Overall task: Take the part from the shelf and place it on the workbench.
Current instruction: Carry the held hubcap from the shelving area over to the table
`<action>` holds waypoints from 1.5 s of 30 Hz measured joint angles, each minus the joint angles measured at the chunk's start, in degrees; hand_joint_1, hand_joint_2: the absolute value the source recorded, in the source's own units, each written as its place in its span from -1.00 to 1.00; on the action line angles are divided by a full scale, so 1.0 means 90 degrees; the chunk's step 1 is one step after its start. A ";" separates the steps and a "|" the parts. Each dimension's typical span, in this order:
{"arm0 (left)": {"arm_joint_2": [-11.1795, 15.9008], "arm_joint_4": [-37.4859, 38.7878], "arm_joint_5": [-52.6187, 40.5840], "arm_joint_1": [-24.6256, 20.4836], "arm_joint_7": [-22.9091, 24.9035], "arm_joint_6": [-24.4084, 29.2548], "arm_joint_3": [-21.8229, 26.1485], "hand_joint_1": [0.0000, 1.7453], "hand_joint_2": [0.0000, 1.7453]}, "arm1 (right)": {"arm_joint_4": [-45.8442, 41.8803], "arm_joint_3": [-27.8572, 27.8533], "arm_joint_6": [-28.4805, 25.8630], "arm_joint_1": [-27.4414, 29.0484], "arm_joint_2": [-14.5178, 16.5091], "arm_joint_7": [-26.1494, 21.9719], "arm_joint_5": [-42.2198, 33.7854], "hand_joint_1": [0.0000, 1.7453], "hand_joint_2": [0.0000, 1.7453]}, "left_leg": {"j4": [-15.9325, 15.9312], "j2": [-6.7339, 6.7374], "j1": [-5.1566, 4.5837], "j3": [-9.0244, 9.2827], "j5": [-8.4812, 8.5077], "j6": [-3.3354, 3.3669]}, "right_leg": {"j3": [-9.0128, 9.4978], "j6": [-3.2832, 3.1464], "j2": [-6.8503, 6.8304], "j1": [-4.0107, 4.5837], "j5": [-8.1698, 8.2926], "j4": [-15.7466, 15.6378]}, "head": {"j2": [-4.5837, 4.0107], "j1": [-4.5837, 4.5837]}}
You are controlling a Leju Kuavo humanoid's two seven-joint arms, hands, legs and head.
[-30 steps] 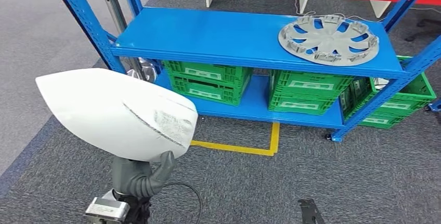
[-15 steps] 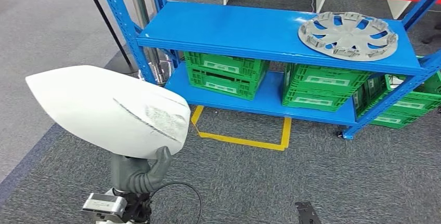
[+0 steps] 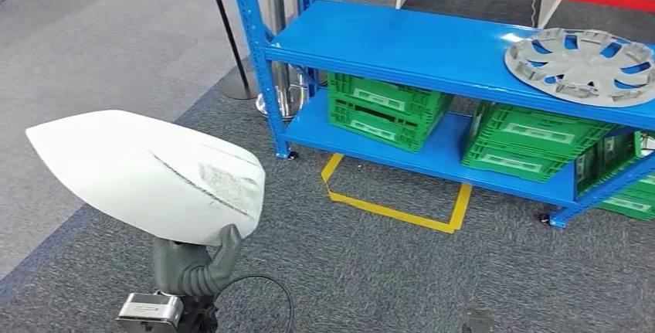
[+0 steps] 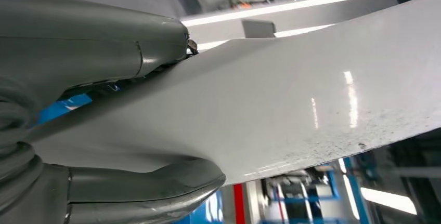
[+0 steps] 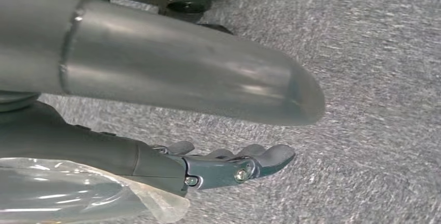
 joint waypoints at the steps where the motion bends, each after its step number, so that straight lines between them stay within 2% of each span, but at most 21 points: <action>1: 0.0010 -0.0022 0.0001 0.0041 0.0004 0.0056 0.0002 1.00 1.00 | 0.0000 -0.0078 0.0001 0.0012 0.0002 0.0003 -0.0031 -1.00 -1.00 | -0.0071 0.0016 -0.0029 0.0019 -0.0030 0.0044 | -0.0001 0.0028 -0.0053 0.0011 -0.0002 0.0005 | 0.0000 0.0007; 3: 0.0035 -0.0084 -0.0007 0.0113 0.0031 0.0140 0.0015 1.00 1.00 | -0.0001 -0.0187 0.0004 0.0015 0.0004 0.0024 -0.0032 -1.00 -1.00 | -0.0134 -0.0099 -0.0028 -0.0020 -0.0018 0.0147 | 0.0003 0.0095 -0.0096 0.0002 -0.0029 0.0020 | 0.0000 0.0015; 5: 0.0052 -0.0153 -0.0015 0.0144 0.0095 0.0167 0.0033 1.00 1.00 | -0.0002 -0.0255 0.0007 0.0001 0.0000 -0.0017 0.0021 -1.00 -1.00 | -0.0180 -0.0226 -0.0005 -0.0042 0.0023 0.0239 | -0.0153 0.0147 0.0188 -0.0023 -0.0245 0.0306 | 0.0000 0.0035; 8: 0.0060 -0.0194 -0.0016 0.0147 0.0191 0.0127 0.0055 1.00 1.00 | -0.0002 -0.0300 0.0010 -0.0010 -0.0002 -0.0120 0.0160 -1.00 -1.00 | -0.0194 -0.0425 -0.0018 -0.0069 0.0055 0.0320 | -0.0785 0.0158 0.0575 -0.0035 -0.0798 0.1579 | 0.0000 0.0057; 10: 0.0064 -0.0195 -0.0021 0.0156 0.0223 0.0105 0.0066 1.00 1.00 | -0.0002 -0.0303 0.0013 -0.0025 -0.0001 -0.0141 0.0226 -1.00 -1.00 | -0.0191 -0.0599 -0.0041 -0.0074 0.0064 0.0337 | -0.1034 0.0146 0.0605 -0.0034 -0.0782 0.1976 | 0.0000 0.0053; 13: 0.0064 -0.0195 -0.0035 0.0156 0.0229 0.0093 0.0077 1.00 1.00 | -0.0007 -0.0304 0.0015 -0.0064 -0.0001 -0.0144 0.0256 -1.00 -1.00 | -0.0161 -0.0872 -0.0053 -0.0069 0.0072 0.0326 | -0.0623 0.0094 0.0834 -0.0044 -0.0096 0.0946 | 0.0000 0.0055; 16: 0.0062 -0.0197 -0.0051 0.0157 0.0228 0.0093 0.0089 1.00 1.00 | -0.0012 -0.0306 0.0015 -0.0094 -0.0001 -0.0150 0.0272 -1.00 -1.00 | -0.0086 -0.1090 -0.0050 -0.0173 0.0101 0.0245 | -0.0284 0.0068 0.1165 -0.0074 0.0082 0.0200 | 0.0000 0.0051; 18: 0.0064 -0.0202 -0.0056 0.0177 0.0228 0.0093 0.0095 1.00 1.00 | -0.0017 -0.0307 0.0016 -0.0111 0.0007 -0.0152 0.0273 -1.00 -1.00 | -0.0071 -0.1197 -0.0025 -0.0247 0.0134 0.0162 | -0.0252 0.0040 0.1052 -0.0071 0.0085 0.0161 | 0.0001 0.0048; 20: 0.0069 -0.0205 -0.0061 0.0187 0.0228 0.0093 0.0098 1.00 1.00 | -0.0023 -0.0310 0.0016 -0.0114 0.0018 -0.0154 0.0275 -1.00 -1.00 | 0.0100 -0.0983 -0.0039 -0.0336 0.0013 0.0090 | -0.0237 -0.0016 0.0890 -0.0082 0.0118 0.0125 | 0.0001 0.0027; 22: 0.0073 -0.0207 -0.0069 0.0180 0.0226 0.0093 0.0098 1.00 1.00 | -0.0026 -0.0316 0.0019 -0.0107 0.0021 -0.0157 0.0283 -1.00 -1.00 | 0.0742 -0.0614 -0.0039 -0.0612 -0.0357 0.0020 | -0.0227 -0.0060 0.0703 -0.0074 0.0124 0.0109 | 0.0000 0.0002; 25: 0.0084 -0.0207 -0.0078 0.0185 0.0234 0.0069 0.0098 1.00 1.00 | -0.0027 -0.0320 0.0063 -0.0098 0.0025 -0.0138 0.0349 -1.00 -1.00 | 0.1737 -0.0466 0.0020 -0.1041 -0.0717 -0.0055 | -0.0231 -0.0080 0.0404 -0.0054 0.0109 0.0116 | 0.0000 -0.0009; 27: 0.0095 -0.0207 -0.0076 0.0185 0.0241 0.0048 0.0098 1.00 1.00 | -0.0027 -0.0322 0.0100 -0.0119 0.0043 -0.0088 0.0396 -1.00 -1.00 | 0.1353 -0.0402 0.0040 -0.0825 -0.0425 -0.0062 | -0.0218 -0.0067 0.0234 -0.0053 0.0095 0.0117 | 0.0000 -0.0011; 29: 0.0100 -0.0207 -0.0073 0.0175 0.0241 0.0040 0.0098 1.00 1.00 | -0.0027 -0.0322 0.0121 -0.0134 0.0081 -0.0013 0.0429 -1.00 -1.00 | 0.0461 -0.0099 0.0001 -0.0362 -0.0068 -0.0020 | -0.0191 -0.0028 0.0095 -0.0032 0.0065 0.0123 | 0.0000 -0.0013; 31: 0.0099 -0.0207 -0.0071 0.0147 0.0237 0.0037 0.0098 1.00 1.00 | -0.0027 -0.0318 0.0127 -0.0126 0.0123 0.0062 0.0473 -1.00 -1.00 | -0.0013 0.0153 -0.0065 -0.0145 0.0025 0.0069 | -0.0179 0.0022 -0.0034 0.0003 0.0035 0.0136 | 0.0001 -0.0011; 33: 0.0099 -0.0206 -0.0070 0.0126 0.0234 0.0022 0.0100 1.00 1.00 | -0.0029 -0.0308 0.0129 -0.0127 0.0155 0.0123 0.0546 -1.00 -1.00 | -0.0053 0.0073 -0.0098 -0.0172 0.0017 0.0166 | -0.0164 0.0077 -0.0184 0.0014 0.0020 0.0133 | 0.0001 -0.0012; 34: 0.0096 -0.0206 -0.0069 0.0124 0.0233 0.0001 0.0103 1.00 1.00 | -0.0034 -0.0300 0.0128 -0.0137 0.0166 0.0156 0.0606 -1.00 -1.00 | -0.0076 -0.0008 -0.0094 -0.0175 0.0036 0.0209 | -0.0168 0.0110 -0.0159 0.0002 -0.0016 0.0151 | 0.0000 -0.0010; 36: 0.0080 -0.0205 -0.0061 0.0099 0.0231 -0.0060 0.0111 1.00 1.00 | -0.0042 -0.0273 0.0106 -0.0160 0.0171 0.0224 0.0752 -1.00 -1.00 | -0.0124 -0.0163 -0.0063 -0.0167 0.0079 0.0299 | -0.0299 0.0157 0.0159 -0.0026 -0.0245 0.0459 | 0.0001 0.0011; 38: 0.0058 -0.0200 -0.0040 0.0072 0.0229 -0.0114 0.0118 1.00 1.00 | -0.0044 -0.0237 0.0077 -0.0149 0.0172 0.0284 0.0866 -1.00 -1.00 | -0.0132 -0.0321 -0.0049 -0.0174 0.0096 0.0355 | -0.0683 0.0174 0.0524 -0.0041 -0.0651 0.1265 | 0.0001 0.0040; 40: 0.0050 -0.0186 -0.0016 0.0069 0.0229 -0.0142 0.0126 1.00 1.00 | -0.0044 -0.0210 0.0058 -0.0119 0.0172 0.0309 0.0913 -1.00 -1.00 | -0.0127 -0.0502 -0.0057 -0.0183 0.0101 0.0373 | -0.1047 0.0184 0.0602 -0.0040 -0.0852 0.1954 | 0.0000 0.0049; 42: 0.0049 -0.0168 -0.0009 0.0071 0.0227 -0.0153 0.0134 1.00 1.00 | -0.0045 -0.0190 0.0056 -0.0117 0.0172 0.0312 0.0938 -1.00 -1.00 | -0.0109 -0.0696 -0.0057 -0.0181 0.0105 0.0369 | -0.1003 0.0180 0.0630 -0.0046 -0.0564 0.1742 | 0.0000 0.0048; 45: 0.0046 -0.0161 -0.0021 0.0064 0.0211 -0.0156 0.0143 1.00 1.00 | -0.0045 -0.0145 0.0068 -0.0127 0.0180 0.0331 0.0993 -1.00 -1.00 | -0.0019 -0.0949 -0.0055 -0.0218 0.0088 0.0311 | -0.0472 0.0164 0.0977 -0.0092 0.0001 0.0554 | 0.0000 0.0048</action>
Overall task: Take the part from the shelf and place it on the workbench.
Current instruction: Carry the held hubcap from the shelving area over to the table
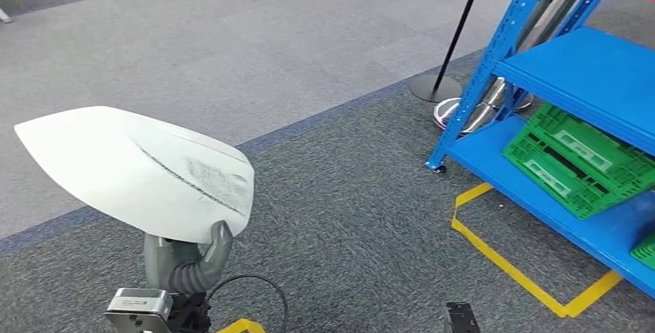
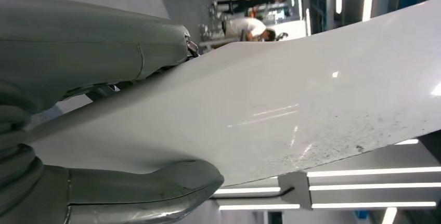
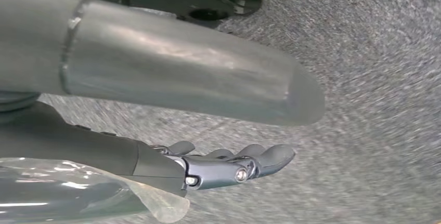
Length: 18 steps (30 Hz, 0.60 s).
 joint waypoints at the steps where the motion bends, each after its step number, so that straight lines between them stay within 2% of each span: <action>1: -0.0003 0.0000 -0.0009 -0.0004 -0.0005 -0.0001 0.0004 1.00 1.00 | 0.0001 0.0020 -0.0004 0.0004 0.0008 0.0022 0.0026 -1.00 -1.00 | 0.0030 -0.0068 0.0003 -0.0037 0.0003 -0.0035 | 0.0096 -0.0014 0.0104 -0.0009 0.0033 -0.0192 | 0.0000 -0.0002; 2: -0.0007 0.0000 -0.0019 -0.0005 -0.0009 -0.0006 0.0009 1.00 1.00 | 0.0001 0.0038 -0.0015 0.0009 0.0016 0.0047 0.0048 -1.00 -1.00 | 0.0045 -0.0137 0.0009 -0.0075 0.0018 -0.0077 | 0.0130 -0.0037 0.0148 -0.0006 0.0006 -0.0245 | 0.0001 -0.0005; 4: -0.0011 0.0000 -0.0047 0.0000 -0.0012 -0.0027 0.0015 1.00 1.00 | 0.0001 0.0061 -0.0037 0.0010 0.0031 0.0095 0.0094 -1.00 -1.00 | 0.0059 -0.0220 0.0031 -0.0131 0.0043 -0.0153 | 0.0148 -0.0107 0.0029 0.0004 0.0037 -0.0270 | 0.0001 -0.0009; 5: -0.0010 0.0000 -0.0060 0.0001 -0.0012 -0.0036 0.0016 1.00 1.00 | 0.0000 0.0067 -0.0043 0.0008 0.0038 0.0105 0.0106 -1.00 -1.00 | 0.0116 -0.0132 0.0027 -0.0162 0.0000 -0.0187 | 0.0154 -0.0142 -0.0039 0.0002 0.0054 -0.0285 | 0.0001 -0.0023; 6: -0.0008 0.0000 -0.0074 -0.0005 -0.0012 -0.0043 0.0016 1.00 1.00 | 0.0000 0.0072 -0.0044 0.0007 0.0046 0.0109 0.0114 -1.00 -1.00 | 0.0275 0.0019 0.0020 -0.0231 -0.0110 -0.0219 | 0.0162 -0.0179 -0.0116 -0.0001 0.0066 -0.0303 | 0.0000 -0.0038; 8: -0.0011 0.0003 -0.0092 -0.0020 -0.0013 -0.0050 0.0016 1.00 1.00 | 0.0001 0.0086 -0.0060 0.0029 0.0053 0.0110 0.0138 -1.00 -1.00 | 0.0954 0.0365 0.0018 -0.0526 -0.0493 -0.0279 | 0.0173 -0.0226 -0.0291 0.0009 0.0063 -0.0317 | 0.0000 -0.0067; 9: -0.0013 0.0008 -0.0097 -0.0023 -0.0018 -0.0058 0.0016 1.00 1.00 | 0.0001 0.0093 -0.0088 0.0048 0.0053 0.0110 0.0156 -1.00 -1.00 | 0.1380 0.0440 0.0031 -0.0713 -0.0682 -0.0303 | 0.0173 -0.0242 -0.0392 0.0017 0.0055 -0.0316 | 0.0000 -0.0067; 10: -0.0016 0.0015 -0.0097 -0.0022 -0.0028 -0.0070 0.0016 1.00 1.00 | 0.0001 0.0098 -0.0120 0.0062 0.0052 0.0108 0.0174 -1.00 -1.00 | 0.1702 0.0472 0.0047 -0.0852 -0.0791 -0.0317 | 0.0175 -0.0249 -0.0491 0.0023 0.0047 -0.0315 | 0.0000 -0.0067; 11: -0.0016 0.0024 -0.0101 -0.0020 -0.0042 -0.0085 0.0016 1.00 1.00 | 0.0001 0.0099 -0.0135 0.0067 0.0051 0.0106 0.0186 -1.00 -1.00 | 0.1824 0.0490 0.0059 -0.0896 -0.0785 -0.0324 | 0.0179 -0.0252 -0.0587 0.0026 0.0038 -0.0314 | 0.0000 -0.0068; 12: -0.0018 0.0031 -0.0107 -0.0019 -0.0058 -0.0101 0.0016 1.00 1.00 | 0.0001 0.0099 -0.0118 0.0062 0.0051 0.0104 0.0191 -1.00 -1.00 | 0.1686 0.0510 0.0067 -0.0815 -0.0657 -0.0321 | 0.0190 -0.0250 -0.0674 0.0029 0.0027 -0.0313 | 0.0000 -0.0067; 13: -0.0021 0.0036 -0.0117 -0.0019 -0.0071 -0.0117 0.0016 1.00 1.00 | 0.0001 0.0100 -0.0074 0.0052 0.0052 0.0105 0.0196 -1.00 -1.00 | 0.1340 0.0565 0.0067 -0.0630 -0.0448 -0.0308 | 0.0208 -0.0245 -0.0750 0.0031 0.0012 -0.0314 | 0.0000 -0.0068; 15: -0.0032 0.0041 -0.0137 -0.0035 -0.0084 -0.0136 0.0016 1.00 1.00 | 0.0001 0.0108 0.0010 0.0031 0.0054 0.0108 0.0229 -1.00 -1.00 | 0.0501 0.0856 0.0010 -0.0194 -0.0132 -0.0249 | 0.0249 -0.0208 -0.0884 0.0049 -0.0026 -0.0309 | 0.0000 -0.0068; 17: -0.0042 0.0047 -0.0164 -0.0055 -0.0081 -0.0131 0.0019 1.00 1.00 | 0.0000 0.0119 -0.0021 0.0022 0.0062 0.0101 0.0282 -1.00 -1.00 | 0.0108 0.1049 -0.0060 -0.0020 -0.0094 -0.0166 | 0.0268 -0.0154 -0.1018 0.0079 -0.0061 -0.0307 | 0.0000 -0.0062; 18: -0.0044 0.0049 -0.0175 -0.0053 -0.0078 -0.0120 0.0025 1.00 1.00 | -0.0002 0.0122 -0.0055 0.0016 0.0073 0.0095 0.0304 -1.00 -1.00 | 0.0077 0.1008 -0.0081 -0.0031 -0.0105 -0.0130 | 0.0276 -0.0124 -0.1090 0.0089 -0.0071 -0.0311 | 0.0000 -0.0062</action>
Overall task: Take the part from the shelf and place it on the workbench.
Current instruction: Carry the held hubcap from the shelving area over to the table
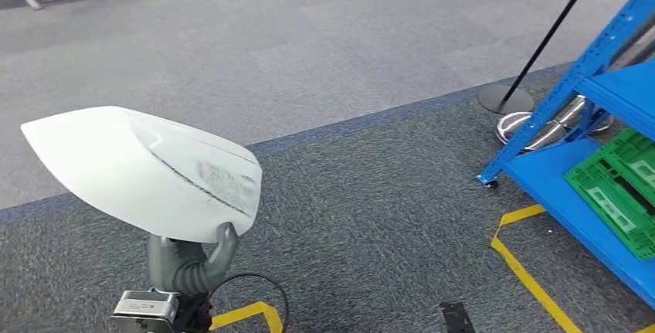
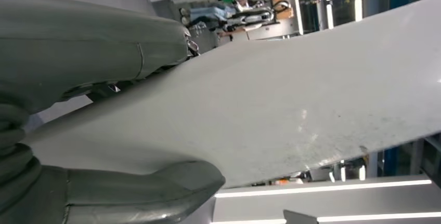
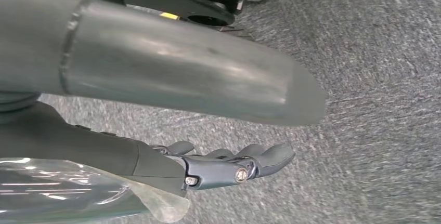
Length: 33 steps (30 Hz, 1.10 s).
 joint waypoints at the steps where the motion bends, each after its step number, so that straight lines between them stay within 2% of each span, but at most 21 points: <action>1: -0.0002 0.0001 -0.0009 0.0009 0.0004 0.0015 0.0009 1.00 1.00 | -0.0003 0.0006 -0.0028 -0.0009 0.0016 -0.0005 0.0020 -1.00 -1.00 | -0.0019 -0.0072 0.0007 -0.0006 0.0004 0.0040 | 0.0015 0.0034 -0.0056 -0.0003 -0.0016 -0.0009 | 0.0001 0.0002; 2: -0.0003 0.0002 -0.0012 0.0021 0.0007 0.0033 0.0018 1.00 1.00 | -0.0007 0.0017 -0.0042 -0.0022 0.0032 -0.0008 0.0040 -1.00 -1.00 | -0.0046 -0.0147 0.0019 0.0002 0.0017 0.0073 | 0.0013 0.0068 -0.0004 -0.0012 -0.0055 0.0011 | 0.0001 0.0010; 4: -0.0015 0.0004 -0.0013 0.0026 0.0010 0.0070 0.0035 1.00 1.00 | -0.0011 0.0041 -0.0044 -0.0044 0.0046 -0.0009 0.0074 -1.00 -1.00 | -0.0099 -0.0288 0.0063 0.0028 0.0051 0.0148 | -0.0151 0.0120 0.0333 -0.0037 -0.0282 0.0369 | 0.0001 0.0033; 6: -0.0033 0.0004 -0.0013 0.0036 0.0013 0.0106 0.0049 1.00 1.00 | -0.0011 0.0056 -0.0044 -0.0021 0.0047 -0.0009 0.0103 -1.00 -1.00 | -0.0104 -0.0447 0.0077 0.0029 0.0057 0.0195 | -0.0591 0.0141 0.0649 -0.0049 -0.0658 0.1225 | 0.0000 0.0057; 8: -0.0040 0.0004 -0.0013 0.0077 0.0015 0.0136 0.0075 1.00 1.00 | -0.0010 0.0070 -0.0036 0.0023 0.0047 -0.0009 0.0127 -1.00 -1.00 | -0.0099 -0.0634 0.0075 0.0036 0.0055 0.0207 | -0.0963 0.0152 0.0709 -0.0048 -0.0783 0.1840 | 0.0000 0.0061; 9: -0.0040 0.0004 -0.0010 0.0103 0.0016 0.0154 0.0089 1.00 1.00 | -0.0009 0.0080 -0.0028 0.0035 0.0047 -0.0008 0.0140 -1.00 -1.00 | -0.0095 -0.0731 0.0075 0.0045 0.0054 0.0206 | -0.0990 0.0152 0.0721 -0.0048 -0.0651 0.1796 | 0.0000 0.0061; 10: -0.0040 0.0004 0.0000 0.0130 0.0018 0.0171 0.0104 1.00 1.00 | -0.0009 0.0088 -0.0019 0.0040 0.0047 -0.0008 0.0155 -1.00 -1.00 | -0.0087 -0.0828 0.0079 0.0058 0.0050 0.0200 | -0.0892 0.0146 0.0756 -0.0054 -0.0406 0.1497 | 0.0000 0.0061; 12: -0.0041 0.0004 0.0038 0.0174 0.0030 0.0201 0.0129 1.00 1.00 | -0.0007 0.0098 -0.0002 0.0048 0.0047 -0.0006 0.0187 -1.00 -1.00 | -0.0052 -0.1005 0.0081 0.0060 0.0030 0.0167 | -0.0539 0.0132 0.1021 -0.0087 0.0059 0.0622 | 0.0000 0.0061; 14: -0.0041 0.0004 0.0072 0.0204 0.0052 0.0211 0.0151 1.00 1.00 | -0.0004 0.0101 0.0009 0.0064 0.0049 -0.0004 0.0212 -1.00 -1.00 | -0.0014 -0.1153 0.0088 0.0013 0.0028 0.0108 | -0.0300 0.0110 0.1256 -0.0109 0.0188 0.0137 | 0.0000 0.0056; 15: -0.0041 0.0003 0.0078 0.0221 0.0061 0.0213 0.0165 1.00 1.00 | -0.0002 0.0103 0.0013 0.0072 0.0050 -0.0003 0.0220 -1.00 -1.00 | -0.0005 -0.1220 0.0096 -0.0017 0.0042 0.0071 | -0.0264 0.0091 0.1273 -0.0103 0.0165 0.0095 | 0.0000 0.0053; 17: -0.0039 0.0001 0.0080 0.0260 0.0072 0.0219 0.0189 1.00 1.00 | -0.0003 0.0106 0.0016 0.0077 0.0065 -0.0002 0.0230 -1.00 -1.00 | 0.0007 -0.1268 0.0117 -0.0056 0.0051 -0.0002 | -0.0240 0.0034 0.1140 -0.0094 0.0187 0.0068 | 0.0000 0.0053; 18: -0.0038 -0.0002 0.0080 0.0270 0.0075 0.0224 0.0197 1.00 1.00 | -0.0004 0.0107 0.0016 0.0076 0.0075 -0.0004 0.0234 -1.00 -1.00 | 0.0090 -0.1145 0.0111 -0.0094 -0.0012 -0.0038 | -0.0227 -0.0004 0.1061 -0.0097 0.0198 0.0050 | 0.0000 0.0038; 21: -0.0035 -0.0010 0.0078 0.0269 0.0081 0.0234 0.0203 1.00 1.00 | -0.0004 0.0115 0.0018 0.0102 0.0098 -0.0005 0.0239 -1.00 -1.00 | 0.1049 -0.0613 0.0111 -0.0520 -0.0550 -0.0137 | -0.0191 -0.0092 0.0768 -0.0094 0.0184 0.0024 | 0.0000 -0.0003; 23: -0.0028 -0.0010 0.0078 0.0282 0.0085 0.0235 0.0208 1.00 1.00 | -0.0002 0.0124 0.0019 0.0122 0.0101 -0.0004 0.0238 -1.00 -1.00 | 0.1726 -0.0528 0.0144 -0.0831 -0.0787 -0.0179 | -0.0182 -0.0104 0.0566 -0.0088 0.0163 0.0025 | 0.0000 -0.0004; 24: -0.0024 -0.0010 0.0078 0.0290 0.0086 0.0235 0.0214 1.00 1.00 | -0.0002 0.0131 0.0020 0.0122 0.0103 -0.0004 0.0239 -1.00 -1.00 | 0.1764 -0.0513 0.0159 -0.0841 -0.0730 -0.0191 | -0.0173 -0.0102 0.0473 -0.0089 0.0151 0.0026 | 0.0000 -0.0006; 26: -0.0019 -0.0010 0.0076 0.0298 0.0086 0.0244 0.0231 1.00 1.00 | -0.0004 0.0144 0.0030 0.0113 0.0109 -0.0004 0.0243 -1.00 -1.00 | 0.1137 -0.0403 0.0175 -0.0509 -0.0326 -0.0189 | -0.0130 -0.0080 0.0308 -0.0089 0.0119 0.0026 | 0.0000 -0.0007; 27: -0.0018 -0.0010 0.0076 0.0296 0.0090 0.0252 0.0242 1.00 1.00 | -0.0004 0.0147 0.0038 0.0110 0.0112 -0.0004 0.0246 -1.00 -1.00 | 0.0696 -0.0251 0.0154 -0.0277 -0.0156 -0.0179 | -0.0102 -0.0059 0.0237 -0.0081 0.0099 0.0026 | 0.0000 -0.0007; 29: -0.0017 -0.0013 0.0092 0.0292 0.0140 0.0251 0.0255 1.00 1.00 | -0.0002 0.0149 0.0050 0.0111 0.0115 -0.0004 0.0252 -1.00 -1.00 | 0.0108 -0.0002 0.0097 0.0005 -0.0016 -0.0120 | -0.0069 0.0000 0.0112 -0.0048 0.0058 0.0033 | 0.0000 -0.0009; 30: -0.0017 -0.0014 0.0117 0.0297 0.0195 0.0242 0.0265 1.00 1.00 | -0.0002 0.0149 0.0052 0.0111 0.0116 -0.0005 0.0251 -1.00 -1.00 | 0.0038 0.0030 0.0066 0.0023 -0.0048 -0.0086 | -0.0058 0.0032 0.0045 -0.0032 0.0044 0.0030 | 0.0000 -0.0007; 32: -0.0018 -0.0016 0.0134 0.0320 0.0332 0.0265 0.0294 1.00 1.00 | -0.0004 0.0149 0.0050 0.0099 0.0120 -0.0018 0.0238 -1.00 -1.00 | 0.0000 -0.0101 0.0067 0.0007 -0.0034 -0.0001 | -0.0038 0.0101 -0.0057 -0.0036 0.0010 0.0018 | 0.0001 -0.0007; 33: -0.0021 -0.0018 0.0104 0.0328 0.0408 0.0305 0.0311 1.00 1.00 | -0.0005 0.0149 0.0048 0.0091 0.0123 -0.0030 0.0230 -1.00 -1.00 | -0.0021 -0.0175 0.0081 0.0014 -0.0022 0.0043 | -0.0047 0.0137 0.0037 -0.0049 -0.0044 0.0060 | 0.0001 0.0001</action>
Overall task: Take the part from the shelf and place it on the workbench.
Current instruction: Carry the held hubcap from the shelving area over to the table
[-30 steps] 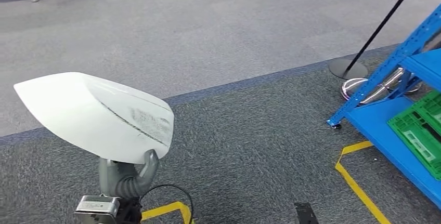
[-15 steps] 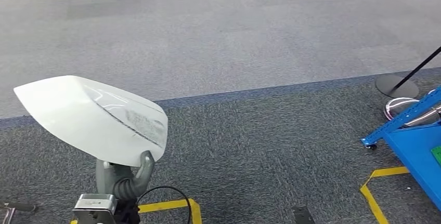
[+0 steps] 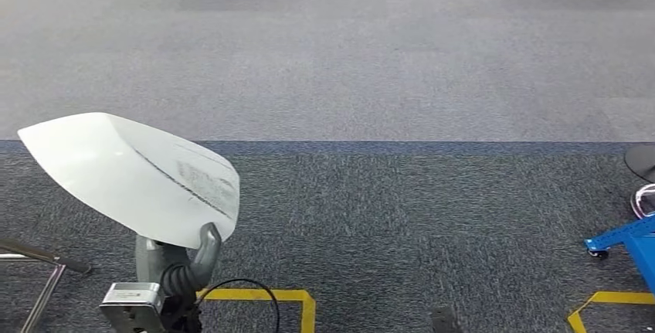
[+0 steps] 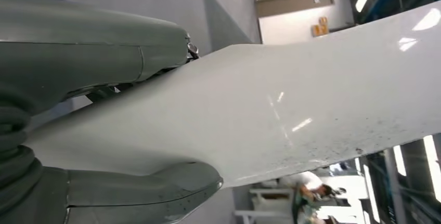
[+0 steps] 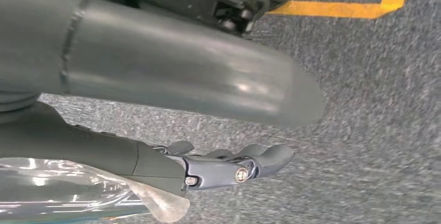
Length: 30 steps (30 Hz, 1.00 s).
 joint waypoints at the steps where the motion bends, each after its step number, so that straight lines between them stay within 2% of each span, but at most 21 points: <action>1: -0.0007 -0.0004 -0.0041 0.0000 0.0078 0.0049 0.0015 1.00 1.00 | -0.0001 0.0000 -0.0002 -0.0006 0.0001 -0.0009 -0.0006 -1.00 -1.00 | -0.0024 -0.0069 0.0019 0.0011 0.0016 0.0042 | -0.0057 0.0026 0.0164 -0.0011 -0.0105 0.0140 | 0.0000 0.0013; 3: -0.0021 -0.0010 -0.0144 -0.0004 0.0266 0.0144 0.0036 1.00 1.00 | 0.0000 0.0001 0.0009 0.0009 0.0002 0.0029 0.0009 -1.00 -1.00 | -0.0044 -0.0213 0.0038 0.0022 0.0033 0.0104 | -0.0393 0.0047 0.0557 -0.0022 -0.0470 0.0857 | -0.0001 0.0055; 5: -0.0022 -0.0012 -0.0300 -0.0004 0.0430 0.0221 0.0055 1.00 1.00 | 0.0002 0.0004 0.0050 0.0053 0.0002 0.0117 0.0052 -1.00 -1.00 | -0.0042 -0.0394 0.0031 0.0021 0.0035 0.0129 | -0.0844 0.0045 0.0669 -0.0019 -0.0736 0.1677 | -0.0001 0.0067; 6: -0.0019 -0.0012 -0.0400 -0.0010 0.0486 0.0245 0.0062 1.00 1.00 | 0.0003 0.0005 0.0075 0.0071 0.0002 0.0152 0.0077 -1.00 -1.00 | -0.0041 -0.0495 0.0027 0.0026 0.0034 0.0129 | -0.0963 0.0038 0.0680 -0.0018 -0.0691 0.1815 | -0.0001 0.0067; 7: -0.0019 -0.0012 -0.0490 -0.0020 0.0533 0.0262 0.0067 1.00 1.00 | 0.0004 0.0009 0.0096 0.0080 0.0002 0.0171 0.0098 -1.00 -1.00 | -0.0039 -0.0595 0.0026 0.0037 0.0033 0.0128 | -0.0959 0.0028 0.0694 -0.0018 -0.0520 0.1695 | -0.0001 0.0067; 8: -0.0021 -0.0013 -0.0561 -0.0034 0.0572 0.0269 0.0070 1.00 1.00 | 0.0004 0.0012 0.0110 0.0080 0.0002 0.0183 0.0116 -1.00 -1.00 | -0.0038 -0.0692 0.0028 0.0051 0.0031 0.0125 | -0.0843 0.0011 0.0740 -0.0020 -0.0263 0.1352 | -0.0001 0.0067; 10: -0.0023 -0.0015 -0.0633 -0.0069 0.0619 0.0270 0.0071 1.00 1.00 | 0.0003 0.0024 0.0128 0.0071 0.0002 0.0195 0.0132 -1.00 -1.00 | -0.0020 -0.0863 0.0025 0.0062 0.0018 0.0100 | -0.0493 -0.0026 0.1005 -0.0044 0.0166 0.0476 | -0.0001 0.0067; 12: -0.0027 -0.0022 -0.0653 -0.0098 0.0627 0.0270 0.0072 1.00 1.00 | 0.0003 0.0041 0.0138 0.0064 0.0002 0.0205 0.0139 -1.00 -1.00 | 0.0000 -0.1005 0.0027 0.0028 0.0019 0.0039 | -0.0277 -0.0053 0.1200 -0.0057 0.0266 0.0041 | 0.0000 0.0060; 14: -0.0029 -0.0030 -0.0659 -0.0105 0.0628 0.0271 0.0075 1.00 1.00 | 0.0003 0.0052 0.0146 0.0055 0.0012 0.0212 0.0142 -1.00 -1.00 | 0.0003 -0.1120 0.0049 -0.0010 0.0035 -0.0039 | -0.0220 -0.0090 0.1119 -0.0045 0.0256 -0.0001 | 0.0000 0.0055; 15: -0.0028 -0.0034 -0.0663 -0.0103 0.0628 0.0274 0.0075 1.00 1.00 | 0.0002 0.0053 0.0147 0.0047 0.0021 0.0213 0.0146 -1.00 -1.00 | 0.0036 -0.1055 0.0051 -0.0028 0.0011 -0.0078 | -0.0207 -0.0122 0.1050 -0.0047 0.0266 -0.0020 | -0.0001 0.0051; 16: -0.0027 -0.0038 -0.0667 -0.0110 0.0628 0.0276 0.0076 1.00 1.00 | 0.0002 0.0053 0.0147 0.0040 0.0030 0.0212 0.0148 -1.00 -1.00 | 0.0150 -0.0909 0.0048 -0.0075 -0.0073 -0.0118 | -0.0189 -0.0164 0.0971 -0.0051 0.0273 -0.0041 | -0.0001 0.0031; 18: -0.0025 -0.0046 -0.0673 -0.0136 0.0627 0.0280 0.0075 1.00 1.00 | 0.0002 0.0055 0.0150 0.0041 0.0041 0.0209 0.0153 -1.00 -1.00 | 0.0730 -0.0522 0.0047 -0.0325 -0.0419 -0.0192 | -0.0153 -0.0234 0.0794 -0.0054 0.0265 -0.0068 | -0.0001 -0.0005; 20: -0.0022 -0.0046 -0.0674 -0.0146 0.0628 0.0280 0.0075 1.00 1.00 | 0.0004 0.0056 0.0154 0.0063 0.0043 0.0211 0.0153 -1.00 -1.00 | 0.1525 -0.0373 0.0082 -0.0698 -0.0770 -0.0248 | -0.0135 -0.0260 0.0600 -0.0047 0.0236 -0.0067 | -0.0001 -0.0020; 21: -0.0021 -0.0046 -0.0674 -0.0142 0.0629 0.0280 0.0076 1.00 1.00 | 0.0004 0.0056 0.0153 0.0070 0.0044 0.0212 0.0153 -1.00 -1.00 | 0.1730 -0.0351 0.0100 -0.0797 -0.0798 -0.0267 | -0.0123 -0.0259 0.0501 -0.0047 0.0220 -0.0066 | -0.0001 -0.0020; 22: -0.0020 -0.0046 -0.0674 -0.0138 0.0629 0.0280 0.0076 1.00 1.00 | 0.0004 0.0056 0.0153 0.0071 0.0045 0.0213 0.0153 -1.00 -1.00 | 0.1711 -0.0328 0.0115 -0.0788 -0.0706 -0.0280 | -0.0106 -0.0250 0.0410 -0.0047 0.0202 -0.0065 | -0.0001 -0.0020; 23: -0.0021 -0.0046 -0.0679 -0.0136 0.0629 0.0280 0.0076 1.00 1.00 | 0.0004 0.0056 0.0154 0.0068 0.0047 0.0211 0.0154 -1.00 -1.00 | 0.1434 -0.0285 0.0123 -0.0653 -0.0500 -0.0281 | -0.0078 -0.0237 0.0325 -0.0047 0.0180 -0.0065 | -0.0001 -0.0020; 24: -0.0021 -0.0047 -0.0690 -0.0136 0.0628 0.0280 0.0076 1.00 1.00 | 0.0003 0.0056 0.0154 0.0062 0.0050 0.0205 0.0157 -1.00 -1.00 | 0.0999 -0.0186 0.0123 -0.0438 -0.0253 -0.0270 | -0.0041 -0.0218 0.0246 -0.0046 0.0154 -0.0066 | -0.0001 -0.0020; 26: -0.0022 -0.0064 -0.0721 -0.0145 0.0613 0.0248 0.0076 1.00 1.00 | 0.0002 0.0057 0.0154 0.0049 0.0055 0.0161 0.0171 -1.00 -1.00 | 0.0266 0.0101 0.0064 -0.0081 0.0005 -0.0210 | 0.0015 -0.0155 0.0113 -0.0015 0.0099 -0.0059 | 0.0000 -0.0021; 27: -0.0022 -0.0082 -0.0725 -0.0147 0.0592 0.0204 0.0076 1.00 1.00 | 0.0001 0.0058 0.0158 0.0038 0.0055 0.0134 0.0185 -1.00 -1.00 | 0.0099 0.0191 0.0032 -0.0014 0.0023 -0.0169 | 0.0028 -0.0122 0.0048 0.0003 0.0078 -0.0055 | 0.0000 -0.0015; 28: -0.0019 -0.0104 -0.0704 -0.0145 0.0559 0.0140 0.0077 1.00 1.00 | 0.0001 0.0061 0.0166 0.0021 0.0058 0.0112 0.0207 -1.00 -1.00 | 0.0064 0.0202 0.0000 -0.0017 -0.0012 -0.0126 | 0.0037 -0.0086 -0.0020 0.0018 0.0064 -0.0058 | 0.0000 -0.0010; 30: -0.0016 -0.0152 -0.0606 -0.0122 0.0472 0.0019 0.0079 1.00 1.00 | -0.0001 0.0075 0.0182 -0.0034 0.0066 0.0102 0.0262 -1.00 -1.00 | 0.0029 0.0060 0.0009 -0.0035 -0.0001 -0.0039 | 0.0061 -0.0014 -0.0101 0.0011 0.0022 -0.0062 | 0.0000 -0.0003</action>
